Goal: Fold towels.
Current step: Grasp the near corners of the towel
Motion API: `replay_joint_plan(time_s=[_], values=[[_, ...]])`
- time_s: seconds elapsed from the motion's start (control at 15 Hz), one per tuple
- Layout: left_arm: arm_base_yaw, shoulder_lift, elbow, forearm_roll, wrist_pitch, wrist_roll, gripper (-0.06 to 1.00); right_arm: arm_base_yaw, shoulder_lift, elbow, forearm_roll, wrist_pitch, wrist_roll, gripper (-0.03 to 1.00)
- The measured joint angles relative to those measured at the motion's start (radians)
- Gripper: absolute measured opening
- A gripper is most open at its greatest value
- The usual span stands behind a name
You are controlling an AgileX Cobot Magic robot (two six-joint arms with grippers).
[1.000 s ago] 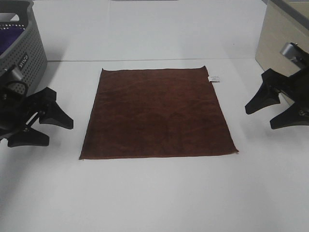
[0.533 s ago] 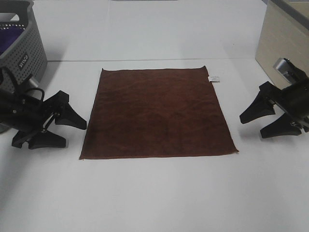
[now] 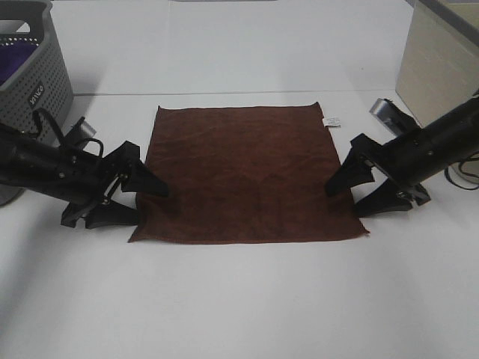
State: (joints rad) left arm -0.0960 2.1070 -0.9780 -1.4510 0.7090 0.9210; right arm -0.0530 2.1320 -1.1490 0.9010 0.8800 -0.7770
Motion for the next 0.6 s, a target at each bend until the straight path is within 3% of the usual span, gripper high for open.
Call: replay_joint_plan(time_s=[0.07, 0.2, 0.27, 0.4, 0.47, 0.53, 0.6], values=[[-0.010, 0.008, -0.010, -0.004, 0.002, 0.000, 0.69, 0.036, 0.016, -0.015, 0.021, 0.002, 0.000, 0.71], [-0.054, 0.029, -0.035, -0.016, 0.009, -0.004, 0.64, 0.082, 0.035, -0.038, 0.043, -0.005, 0.004, 0.61], [-0.062, 0.033, -0.036, -0.013, 0.002, -0.005, 0.54, 0.087, 0.043, -0.042, 0.044, -0.010, 0.018, 0.52], [-0.065, 0.042, -0.036, -0.001, -0.011, -0.007, 0.18, 0.087, 0.046, -0.042, 0.022, -0.036, 0.063, 0.31], [-0.065, 0.042, -0.035, 0.001, -0.014, -0.010, 0.05, 0.086, 0.047, -0.042, 0.010, -0.046, 0.078, 0.17], [-0.065, 0.042, -0.035, 0.003, -0.014, -0.023, 0.01, 0.086, 0.047, -0.042, 0.007, -0.048, 0.086, 0.04], [-0.065, 0.042, -0.035, 0.021, -0.011, -0.047, 0.00, 0.086, 0.046, -0.042, -0.005, -0.048, 0.097, 0.00]])
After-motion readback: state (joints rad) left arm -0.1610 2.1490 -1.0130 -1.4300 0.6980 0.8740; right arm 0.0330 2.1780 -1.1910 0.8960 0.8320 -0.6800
